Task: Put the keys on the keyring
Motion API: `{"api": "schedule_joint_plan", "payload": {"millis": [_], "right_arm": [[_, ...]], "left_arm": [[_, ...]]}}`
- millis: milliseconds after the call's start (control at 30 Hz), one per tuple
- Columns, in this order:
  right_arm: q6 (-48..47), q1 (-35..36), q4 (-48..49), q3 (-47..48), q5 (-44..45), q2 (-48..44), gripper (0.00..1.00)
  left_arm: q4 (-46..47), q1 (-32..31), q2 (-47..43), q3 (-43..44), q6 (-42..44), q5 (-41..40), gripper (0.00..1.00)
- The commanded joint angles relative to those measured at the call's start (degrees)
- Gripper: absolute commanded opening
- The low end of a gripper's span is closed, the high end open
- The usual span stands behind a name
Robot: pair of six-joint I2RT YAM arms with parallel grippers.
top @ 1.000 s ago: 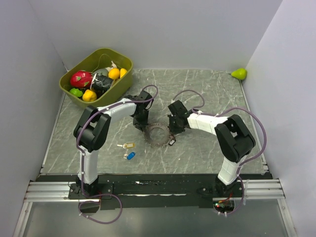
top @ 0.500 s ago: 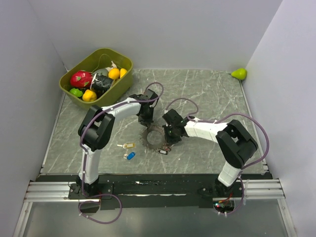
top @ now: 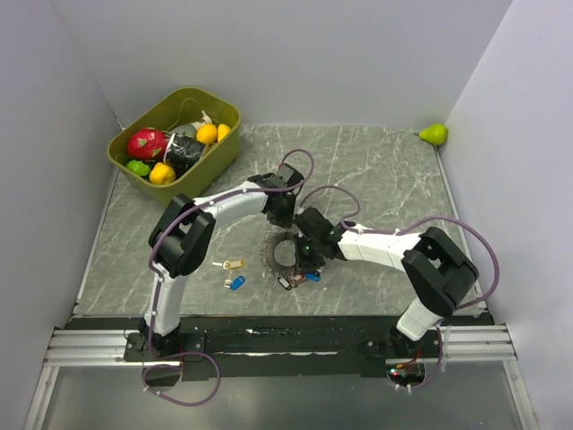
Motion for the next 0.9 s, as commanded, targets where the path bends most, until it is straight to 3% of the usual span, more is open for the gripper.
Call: {"api": "schedule_joint_plan", "payload": {"millis": [0, 67, 167, 267, 633, 867], "right_arm": [[1.2, 0.1, 4.7, -0.5, 2.9, -6.5, 0.00], [0.8, 0.1, 4.9, -0.9, 3.3, -7.7, 0.00], [-0.1, 0.1, 5.6, -1.2, 4.2, -9.5, 0.00], [-0.7, 0.1, 5.8, -1.1, 5.8, -10.2, 0.00], [-1.6, -2.2, 4.9, 1.5, 10.9, -6.4, 0.00], [-0.9, -6.1, 10.7, -0.5, 6.3, -2.3, 0.00]], "left_arm": [[1.7, -0.9, -5.7, -0.2, -0.8, -1.1, 0.37], [1.9, -0.9, -7.4, -1.1, -0.6, -2.1, 0.51], [-0.2, -0.8, -8.5, -1.0, -0.6, -4.2, 0.64], [-3.3, -0.8, -8.8, -0.7, -0.4, -6.3, 0.68], [-6.8, 4.0, -7.1, -4.7, -1.0, -0.2, 0.69], [-4.9, 4.9, -5.0, -6.5, -0.8, 5.3, 0.67]]}}
